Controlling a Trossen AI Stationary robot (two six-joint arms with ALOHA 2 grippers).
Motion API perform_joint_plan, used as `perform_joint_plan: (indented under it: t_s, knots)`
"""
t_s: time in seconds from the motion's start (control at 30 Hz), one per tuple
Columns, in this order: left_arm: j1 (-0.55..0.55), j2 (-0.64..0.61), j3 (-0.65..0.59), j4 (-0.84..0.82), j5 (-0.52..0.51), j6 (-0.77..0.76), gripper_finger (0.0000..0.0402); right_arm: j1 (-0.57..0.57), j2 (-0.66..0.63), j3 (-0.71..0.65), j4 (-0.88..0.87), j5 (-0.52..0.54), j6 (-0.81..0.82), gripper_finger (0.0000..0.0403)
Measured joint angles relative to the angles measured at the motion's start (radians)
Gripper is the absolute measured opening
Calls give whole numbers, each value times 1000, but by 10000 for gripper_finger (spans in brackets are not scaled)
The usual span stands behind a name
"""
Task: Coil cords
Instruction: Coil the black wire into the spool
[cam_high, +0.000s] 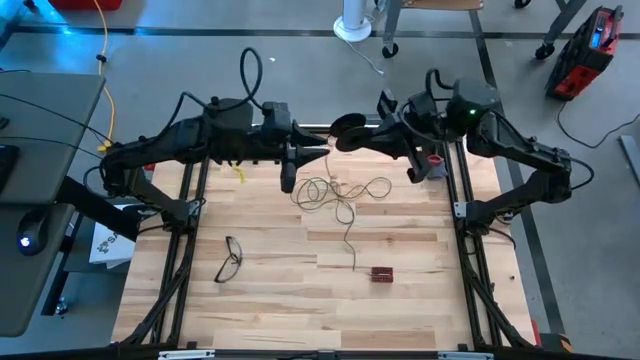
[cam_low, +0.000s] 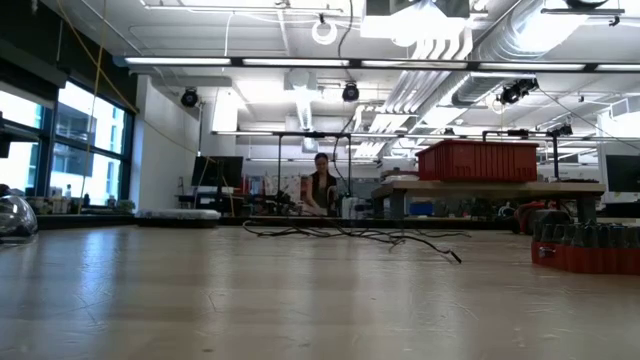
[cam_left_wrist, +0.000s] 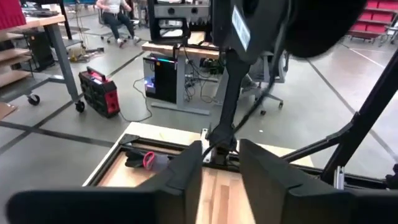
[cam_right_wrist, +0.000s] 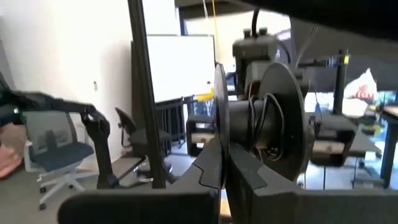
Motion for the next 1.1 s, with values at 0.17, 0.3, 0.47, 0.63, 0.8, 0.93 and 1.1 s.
perform_joint_plan:
  t_s: [0.17, 0.3, 0.47, 0.63, 0.8, 0.93, 1.1]
  knots:
    - [0, 7, 0, 2, 1, 0, 150, 0, -10, 0, 44, -29, 8, 0]
    - [0, 8, 0, -2, 4, 1, 164, 0, -15, 0, 71, -50, 31, 0]
    - [0, 10, 0, -30, -9, 12, 166, 0, -25, 0, 96, -54, 35, 0]
    - [0, 33, 0, -14, 24, 19, 166, 0, -22, 0, 102, -54, 36, 0]
    - [-1, 62, -1, -21, 38, 21, 166, 1, -22, 0, 107, -55, 56, 0]
    - [0, 66, -1, -12, 12, 40, 166, 1, -22, 0, 115, -60, 60, 0]
    - [0, 64, -1, -19, 10, 45, 161, 1, -22, 0, 116, -75, 58, 0]
